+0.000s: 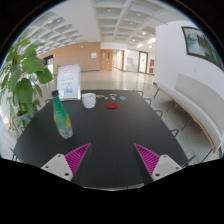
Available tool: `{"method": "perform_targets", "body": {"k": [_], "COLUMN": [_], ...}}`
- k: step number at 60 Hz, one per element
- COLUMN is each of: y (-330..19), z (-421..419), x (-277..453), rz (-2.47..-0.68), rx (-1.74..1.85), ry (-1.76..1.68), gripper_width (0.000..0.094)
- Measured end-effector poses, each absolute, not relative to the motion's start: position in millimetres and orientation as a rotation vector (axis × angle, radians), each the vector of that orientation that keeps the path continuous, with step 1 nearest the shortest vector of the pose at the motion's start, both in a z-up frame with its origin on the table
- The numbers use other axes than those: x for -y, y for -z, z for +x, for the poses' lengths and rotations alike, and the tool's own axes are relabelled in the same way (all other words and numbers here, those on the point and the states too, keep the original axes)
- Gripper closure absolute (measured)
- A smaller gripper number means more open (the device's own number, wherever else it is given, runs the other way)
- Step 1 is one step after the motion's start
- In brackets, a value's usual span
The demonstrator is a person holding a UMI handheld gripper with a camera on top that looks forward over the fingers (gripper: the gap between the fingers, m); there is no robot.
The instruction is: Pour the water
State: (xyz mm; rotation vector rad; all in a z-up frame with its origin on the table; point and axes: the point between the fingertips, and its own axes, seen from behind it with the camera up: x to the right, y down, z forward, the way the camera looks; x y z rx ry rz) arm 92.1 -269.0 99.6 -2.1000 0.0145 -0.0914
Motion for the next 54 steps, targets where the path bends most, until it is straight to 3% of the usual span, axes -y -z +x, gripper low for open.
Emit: {"method": "perform_targets", "body": {"k": [12, 33, 41, 42, 54], "y": [-92.6, -65.8, -52.7, -55.1, -63.9], "z": [-12.9, -104.1, -110.2, -108.7, -112.4], "x": [249.5, 108.1, 82.4, 79.7, 81.7], "rz": [-2.054, -1.893, -1.863, -1.847, -1.786], "rx": [0.075, 0.128, 0.129, 0.118, 0.068], "ry": [0.016, 0.076, 0.071, 0.075, 0.010], "gripper_width": [0.0079, 0.0094, 0.0252, 0.0357, 0.0512]}}
